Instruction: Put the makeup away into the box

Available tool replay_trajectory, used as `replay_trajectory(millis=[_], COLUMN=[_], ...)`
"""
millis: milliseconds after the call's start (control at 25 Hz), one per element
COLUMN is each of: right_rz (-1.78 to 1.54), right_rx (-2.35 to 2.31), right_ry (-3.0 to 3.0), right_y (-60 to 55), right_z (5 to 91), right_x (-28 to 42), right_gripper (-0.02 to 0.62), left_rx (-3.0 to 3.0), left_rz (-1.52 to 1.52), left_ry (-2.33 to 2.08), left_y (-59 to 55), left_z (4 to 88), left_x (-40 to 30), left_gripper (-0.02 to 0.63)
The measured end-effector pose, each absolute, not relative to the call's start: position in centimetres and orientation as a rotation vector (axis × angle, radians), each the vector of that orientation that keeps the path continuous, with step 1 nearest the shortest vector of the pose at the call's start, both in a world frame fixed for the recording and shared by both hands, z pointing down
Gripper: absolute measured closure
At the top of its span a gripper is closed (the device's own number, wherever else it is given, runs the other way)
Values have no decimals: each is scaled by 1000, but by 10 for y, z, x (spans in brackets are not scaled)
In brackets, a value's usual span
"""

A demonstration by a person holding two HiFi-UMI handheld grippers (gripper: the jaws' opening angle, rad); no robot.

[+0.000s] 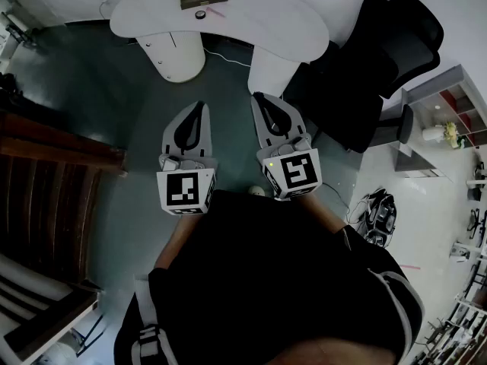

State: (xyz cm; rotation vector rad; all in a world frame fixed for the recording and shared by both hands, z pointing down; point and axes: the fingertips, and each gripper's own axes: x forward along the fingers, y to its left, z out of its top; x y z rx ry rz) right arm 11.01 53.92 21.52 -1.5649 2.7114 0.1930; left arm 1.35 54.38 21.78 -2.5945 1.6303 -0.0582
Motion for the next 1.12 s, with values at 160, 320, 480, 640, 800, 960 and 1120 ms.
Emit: replay_trajectory(millis=[160,320,480,640,800,960,1120], right_rz=[189,164,194,150,142,139,126], right_rx=[-1598,-1638,-1634,-1623,-1576,-1542,-1499], right_ry=[2713,2708,2678,2686,2715,2748,2803], right_y=[531,527,525,525,515,491,455], right_z=[217,220,220,226,228,234,246], right_x=[103,94,84,72,61,56,52], right_gripper=[575,575,575,574,572,571,509], left_rx=[-2616,-2636,-2655,-2680,-2692,-2687,-2677], left_rz=[-62,-58,-48,-46,-52,-56,-69], left_ry=[1624,1599,1570,1554,1569,1584,1615], left_y=[534,529,527,526,516,494,460], left_z=[221,223,224,229,236,240,246], left_x=[5,-4,-11,-19,-27,-28,-27], left_gripper=[598,598,598,598,598,598,598])
